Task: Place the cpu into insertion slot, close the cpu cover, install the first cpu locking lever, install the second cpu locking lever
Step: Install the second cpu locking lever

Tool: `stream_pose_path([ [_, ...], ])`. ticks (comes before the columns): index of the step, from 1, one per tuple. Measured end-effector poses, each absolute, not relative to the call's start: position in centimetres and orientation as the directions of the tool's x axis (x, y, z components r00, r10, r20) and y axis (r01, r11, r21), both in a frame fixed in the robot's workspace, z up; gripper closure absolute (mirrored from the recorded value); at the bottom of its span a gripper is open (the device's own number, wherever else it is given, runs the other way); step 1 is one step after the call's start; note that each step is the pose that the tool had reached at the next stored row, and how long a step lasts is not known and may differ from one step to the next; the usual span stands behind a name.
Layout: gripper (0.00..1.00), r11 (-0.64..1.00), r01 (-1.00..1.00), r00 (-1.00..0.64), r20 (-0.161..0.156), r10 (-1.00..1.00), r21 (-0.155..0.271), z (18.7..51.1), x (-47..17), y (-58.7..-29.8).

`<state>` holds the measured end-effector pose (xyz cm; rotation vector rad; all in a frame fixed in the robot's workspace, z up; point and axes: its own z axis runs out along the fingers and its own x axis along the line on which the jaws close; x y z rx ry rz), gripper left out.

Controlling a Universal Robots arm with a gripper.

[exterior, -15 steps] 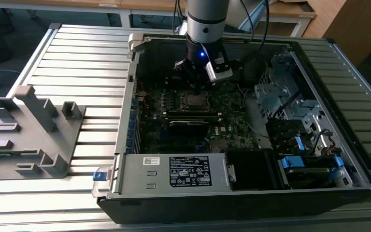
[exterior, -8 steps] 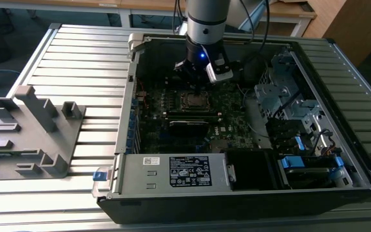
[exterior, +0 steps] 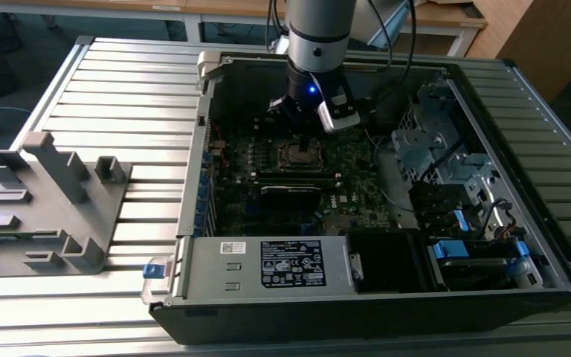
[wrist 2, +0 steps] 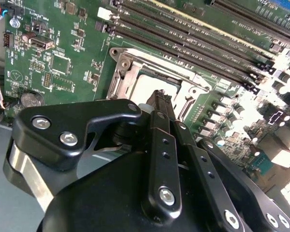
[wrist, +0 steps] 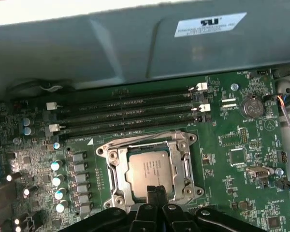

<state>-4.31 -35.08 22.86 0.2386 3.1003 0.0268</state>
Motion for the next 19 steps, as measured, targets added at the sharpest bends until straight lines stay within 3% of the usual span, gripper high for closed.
stream_pose_path([
  [19, 0.9, 0.988, 0.153, -0.988, -0.03, 0.153, 0.02, 23.28, -4.31, -35.66],
])
